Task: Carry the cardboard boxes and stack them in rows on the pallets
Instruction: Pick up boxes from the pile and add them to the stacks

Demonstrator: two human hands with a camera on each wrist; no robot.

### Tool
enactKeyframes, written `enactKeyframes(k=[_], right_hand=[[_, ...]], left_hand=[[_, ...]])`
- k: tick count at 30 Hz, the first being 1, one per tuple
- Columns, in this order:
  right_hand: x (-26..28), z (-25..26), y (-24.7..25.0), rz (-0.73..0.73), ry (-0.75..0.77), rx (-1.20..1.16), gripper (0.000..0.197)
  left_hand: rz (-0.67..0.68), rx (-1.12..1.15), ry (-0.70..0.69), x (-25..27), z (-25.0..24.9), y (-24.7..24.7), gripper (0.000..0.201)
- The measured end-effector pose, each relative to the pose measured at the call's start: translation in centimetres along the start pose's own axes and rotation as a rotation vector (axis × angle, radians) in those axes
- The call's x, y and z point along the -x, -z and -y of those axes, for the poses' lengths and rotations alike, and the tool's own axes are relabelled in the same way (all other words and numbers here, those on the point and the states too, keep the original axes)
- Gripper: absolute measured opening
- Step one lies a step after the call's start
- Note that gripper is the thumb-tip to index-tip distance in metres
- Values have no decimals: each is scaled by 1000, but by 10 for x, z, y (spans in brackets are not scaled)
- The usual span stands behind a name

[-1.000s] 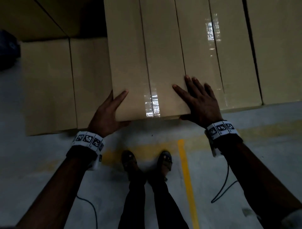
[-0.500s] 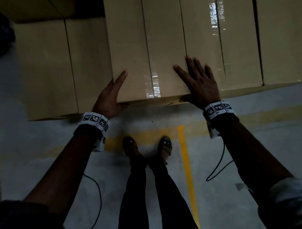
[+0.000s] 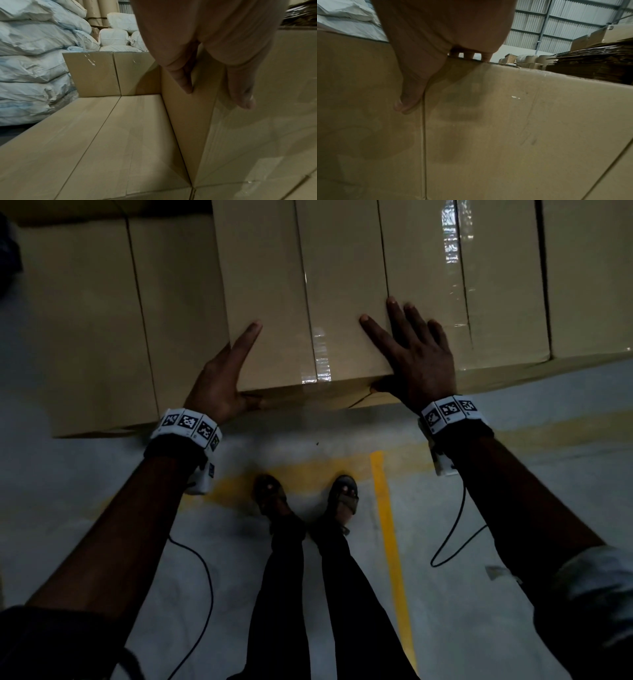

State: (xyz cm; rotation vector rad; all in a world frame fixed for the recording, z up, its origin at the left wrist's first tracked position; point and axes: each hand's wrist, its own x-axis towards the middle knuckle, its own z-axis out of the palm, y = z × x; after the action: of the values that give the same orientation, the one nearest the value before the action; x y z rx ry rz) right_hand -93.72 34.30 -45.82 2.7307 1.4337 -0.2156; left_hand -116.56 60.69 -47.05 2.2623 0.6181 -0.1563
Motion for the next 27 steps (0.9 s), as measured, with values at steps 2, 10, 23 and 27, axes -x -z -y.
enactKeyframes(k=[2,10,23,27], right_hand=[[0,0,0,-2,0,-2,125],[-1,0,23,165,17,-52,132],[79,49,200,214,158,-288,90],[90,70,235,146,242,-356,79]], left_hand=[[4,11,17,0,0,0,130],[30,-82,161,22,-18,4,125],[-30,-6,71,140,-176,82,73],[-57,-73,-30,159,-210,106,69]])
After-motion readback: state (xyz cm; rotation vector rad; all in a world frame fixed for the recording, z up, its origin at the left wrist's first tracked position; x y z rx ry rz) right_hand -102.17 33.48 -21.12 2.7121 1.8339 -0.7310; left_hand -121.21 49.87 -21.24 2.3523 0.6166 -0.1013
